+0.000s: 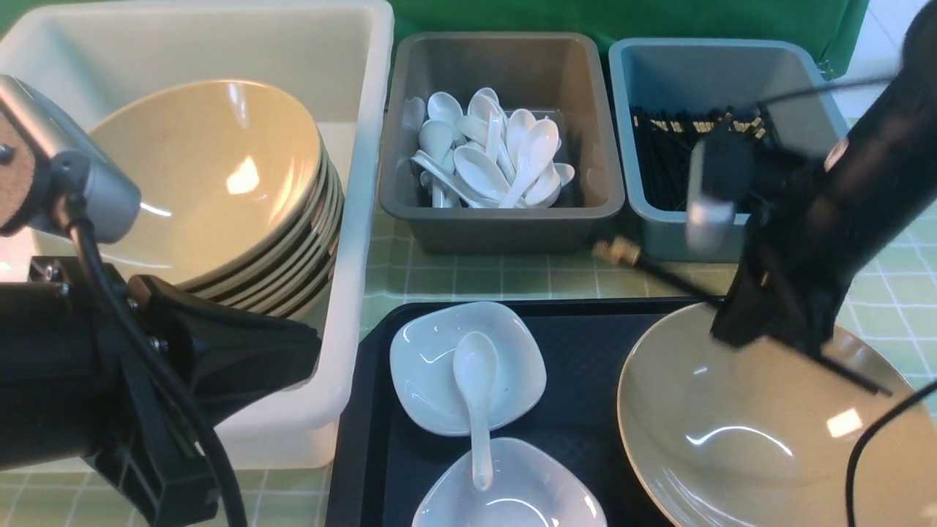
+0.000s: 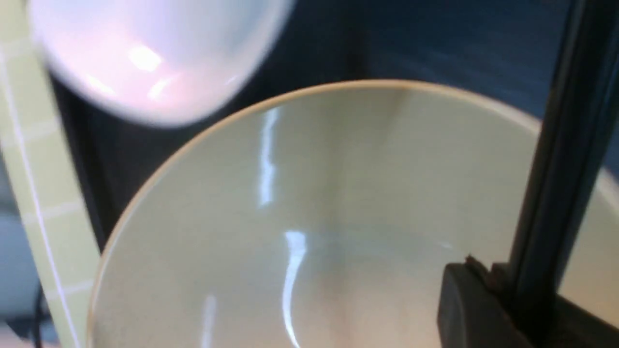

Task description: On green table put chopsticks spoon bowls plates into blue grey white boxes.

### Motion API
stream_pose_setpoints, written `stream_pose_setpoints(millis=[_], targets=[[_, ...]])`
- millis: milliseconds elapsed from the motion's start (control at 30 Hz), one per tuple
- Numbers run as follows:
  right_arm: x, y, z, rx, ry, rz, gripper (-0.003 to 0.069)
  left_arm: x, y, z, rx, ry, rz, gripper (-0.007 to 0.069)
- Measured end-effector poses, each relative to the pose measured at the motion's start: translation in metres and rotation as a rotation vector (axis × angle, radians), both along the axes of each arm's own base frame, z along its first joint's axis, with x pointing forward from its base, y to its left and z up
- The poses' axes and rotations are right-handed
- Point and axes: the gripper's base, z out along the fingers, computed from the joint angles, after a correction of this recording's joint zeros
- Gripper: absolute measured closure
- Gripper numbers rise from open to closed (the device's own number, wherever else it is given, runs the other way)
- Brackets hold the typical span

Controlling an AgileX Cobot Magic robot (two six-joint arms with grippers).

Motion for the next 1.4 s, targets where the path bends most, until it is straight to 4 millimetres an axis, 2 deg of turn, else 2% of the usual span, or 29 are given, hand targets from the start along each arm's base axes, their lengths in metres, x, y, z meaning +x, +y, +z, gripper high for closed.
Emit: stream_pose_setpoints(millis=[33, 100, 167, 200, 233, 400, 500, 567, 600, 700, 733, 900, 1233, 1367, 1400], targets=[[0.013, -0.007, 0.011, 0.008, 0.014, -0.073, 0.0622, 0.000, 0.000, 0.001, -0.005, -0.005, 0.004, 0.0626], [0.029, -0.013, 0.019, 0.019, -0.004, -0.147, 0.0622, 0.001, 0.000, 0.001, -0.014, -0.013, 0.010, 0.0626], [0.054, -0.019, 0.033, 0.042, -0.046, -0.243, 0.0622, 0.003, -0.001, 0.003, -0.034, -0.027, 0.022, 0.0626], [0.069, -0.024, 0.034, 0.054, -0.050, -0.303, 0.0622, 0.004, -0.001, 0.005, -0.047, -0.037, 0.030, 0.0626], [0.072, -0.024, 0.035, 0.057, -0.055, -0.306, 0.0622, 0.004, -0.001, 0.005, -0.049, -0.038, 0.031, 0.0626], [0.145, -0.045, 0.044, 0.218, -0.109, -0.535, 0.0622, 0.006, -0.002, 0.010, -0.112, -0.057, 0.054, 0.0626], [0.176, -0.064, 0.032, 0.306, -0.102, -0.625, 0.0622, 0.006, -0.003, 0.011, -0.130, -0.058, 0.058, 0.0626], [0.184, -0.070, 0.028, 0.345, -0.098, -0.653, 0.0622, 0.006, -0.003, 0.011, -0.132, -0.058, 0.059, 0.0626], [0.195, -0.079, 0.014, 0.384, -0.064, -0.693, 0.0622, 0.006, -0.003, 0.011, -0.133, -0.057, 0.059, 0.0626], [0.206, -0.094, -0.008, 0.445, -0.010, -0.748, 0.0622, 0.006, -0.003, 0.011, -0.134, -0.057, 0.058, 0.0626], [0.212, -0.101, -0.022, 0.482, 0.025, -0.778, 0.0622, 0.006, -0.003, 0.011, -0.136, -0.056, 0.058, 0.0626], [0.223, -0.113, -0.056, 0.538, 0.090, -0.832, 0.0622, 0.005, -0.004, 0.011, -0.153, -0.038, 0.050, 0.0626], [0.227, -0.114, -0.063, 0.541, 0.094, -0.874, 0.0596, 0.004, -0.005, 0.011, -0.148, -0.028, 0.040, 0.0626], [0.225, -0.119, -0.068, 0.466, 0.106, -0.910, 0.0492, 0.004, -0.005, 0.011, -0.150, -0.026, 0.041, 0.0626], [0.224, -0.120, -0.068, 0.459, 0.112, -0.913, 0.0448, 0.004, -0.005, 0.011, -0.153, -0.024, 0.041, 0.0626]])
